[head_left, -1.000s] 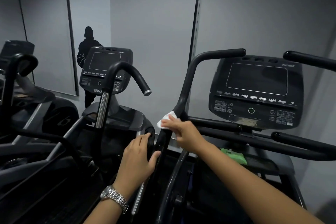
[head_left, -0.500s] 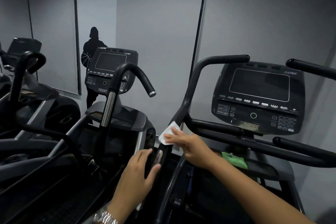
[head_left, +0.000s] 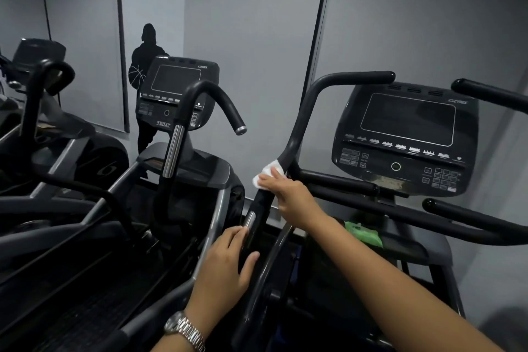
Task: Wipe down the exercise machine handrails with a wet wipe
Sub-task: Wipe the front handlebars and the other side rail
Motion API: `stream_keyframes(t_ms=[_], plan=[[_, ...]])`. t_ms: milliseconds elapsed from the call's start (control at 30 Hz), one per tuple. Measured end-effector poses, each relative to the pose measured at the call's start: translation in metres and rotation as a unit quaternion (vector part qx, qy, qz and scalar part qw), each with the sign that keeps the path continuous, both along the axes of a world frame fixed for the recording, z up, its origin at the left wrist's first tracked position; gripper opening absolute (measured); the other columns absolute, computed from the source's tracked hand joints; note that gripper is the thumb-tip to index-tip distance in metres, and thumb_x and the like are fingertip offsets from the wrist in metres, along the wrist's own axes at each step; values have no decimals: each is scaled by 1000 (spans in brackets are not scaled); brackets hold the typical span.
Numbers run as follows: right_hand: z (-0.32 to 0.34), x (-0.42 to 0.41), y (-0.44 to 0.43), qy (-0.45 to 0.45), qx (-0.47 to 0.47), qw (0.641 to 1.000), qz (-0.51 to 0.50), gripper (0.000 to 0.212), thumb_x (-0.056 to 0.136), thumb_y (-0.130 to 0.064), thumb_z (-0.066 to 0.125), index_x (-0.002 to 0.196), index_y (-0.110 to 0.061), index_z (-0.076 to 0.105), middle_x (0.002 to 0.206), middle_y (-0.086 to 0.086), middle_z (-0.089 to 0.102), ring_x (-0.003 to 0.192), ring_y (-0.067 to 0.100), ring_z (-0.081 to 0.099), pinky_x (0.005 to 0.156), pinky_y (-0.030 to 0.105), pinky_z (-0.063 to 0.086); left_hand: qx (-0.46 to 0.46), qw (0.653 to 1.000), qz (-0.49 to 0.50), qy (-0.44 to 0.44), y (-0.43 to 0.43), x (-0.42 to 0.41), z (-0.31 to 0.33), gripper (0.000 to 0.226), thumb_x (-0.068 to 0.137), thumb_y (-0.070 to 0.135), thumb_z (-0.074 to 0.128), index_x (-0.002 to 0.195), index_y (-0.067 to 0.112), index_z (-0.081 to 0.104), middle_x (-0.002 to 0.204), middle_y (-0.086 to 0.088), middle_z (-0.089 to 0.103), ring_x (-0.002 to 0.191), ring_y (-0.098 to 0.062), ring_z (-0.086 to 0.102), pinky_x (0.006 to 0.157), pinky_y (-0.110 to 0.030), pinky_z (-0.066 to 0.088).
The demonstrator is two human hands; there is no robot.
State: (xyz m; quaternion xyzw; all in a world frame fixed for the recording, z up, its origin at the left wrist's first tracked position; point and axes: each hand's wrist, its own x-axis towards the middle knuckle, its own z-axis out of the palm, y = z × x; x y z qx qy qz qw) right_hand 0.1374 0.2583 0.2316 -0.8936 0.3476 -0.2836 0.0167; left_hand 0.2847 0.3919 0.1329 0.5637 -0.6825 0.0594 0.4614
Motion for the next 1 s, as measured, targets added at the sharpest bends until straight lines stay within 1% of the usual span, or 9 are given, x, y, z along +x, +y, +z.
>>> stream_keyframes(t_ms=[167, 300, 433, 567, 667, 767, 833, 900, 1000], plan=[[-7, -10, 21, 44, 5, 996, 82, 58, 81, 18, 43, 125, -13, 61, 139, -3, 53, 141, 13, 28, 114, 37, 29, 1, 1000, 5, -6, 0, -1, 0, 49, 88, 40, 50, 127, 10, 54, 122, 3, 55, 111, -11, 56, 95, -25, 47], [9, -4, 17, 10, 5, 1000, 19, 50, 81, 10, 51, 125, -14, 61, 136, 6, 55, 126, 35, 49, 104, 48, 40, 2, 1000, 10, -14, 0, -3, 0, 47, 86, 29, 63, 127, 9, 54, 122, 1, 57, 110, -13, 57, 95, -22, 44], [-11, 10, 37, 84, -11, 994, 62, 58, 78, 19, 43, 123, -14, 63, 139, 1, 53, 139, 24, 34, 109, 43, 36, 7, 1000, 13, -19, 1, -2, 1, 47, 86, 27, 63, 127, 6, 54, 121, -3, 57, 109, -16, 58, 94, -26, 47], [-4, -14, 26, 41, 9, 999, 18, 60, 81, 16, 48, 125, -22, 62, 142, 0, 49, 135, 30, 41, 109, 47, 35, 7, 999, 20, -38, 3, -3, 2, 48, 86, 29, 61, 126, 4, 54, 119, -5, 58, 104, -19, 60, 90, -30, 51], [4, 4, 29, 42, -9, 998, -37, 65, 77, 18, 43, 128, -19, 59, 142, 3, 49, 118, 38, 53, 98, 48, 44, 8, 999, 23, -45, 3, -3, 3, 48, 87, 31, 59, 127, 4, 54, 118, -5, 58, 101, -19, 60, 88, -31, 51], [-7, 8, 43, 74, -36, 996, 33, 55, 78, 11, 44, 121, -19, 60, 126, -1, 53, 97, 23, 58, 80, 42, 50, 22, 998, 26, -51, 5, -3, 6, 50, 89, 33, 57, 130, 5, 51, 123, -6, 55, 106, -20, 58, 92, -34, 49], [-12, -6, 37, 49, -6, 998, 44, 57, 79, 12, 48, 124, -20, 61, 132, -4, 56, 115, 19, 58, 94, 42, 48, 24, 998, 25, -57, 7, -3, 8, 51, 89, 34, 56, 131, 6, 49, 123, -6, 54, 107, -21, 57, 93, -34, 47], [-6, -10, 24, 14, 15, 1000, 0, 65, 76, 20, 48, 127, -19, 60, 139, -2, 52, 134, 17, 42, 108, 41, 39, 25, 998, 23, -61, 8, -3, 10, 50, 90, 35, 54, 132, 7, 48, 123, -4, 54, 105, -21, 56, 93, -33, 46], [4, 12, 26, 12, 11, 999, -37, 58, 81, 15, 47, 130, -15, 57, 146, -1, 45, 140, 20, 31, 111, 38, 33, 23, 998, 25, -53, 7, -3, 11, 50, 91, 36, 52, 132, 9, 48, 121, -3, 54, 101, -20, 56, 91, -31, 47]])
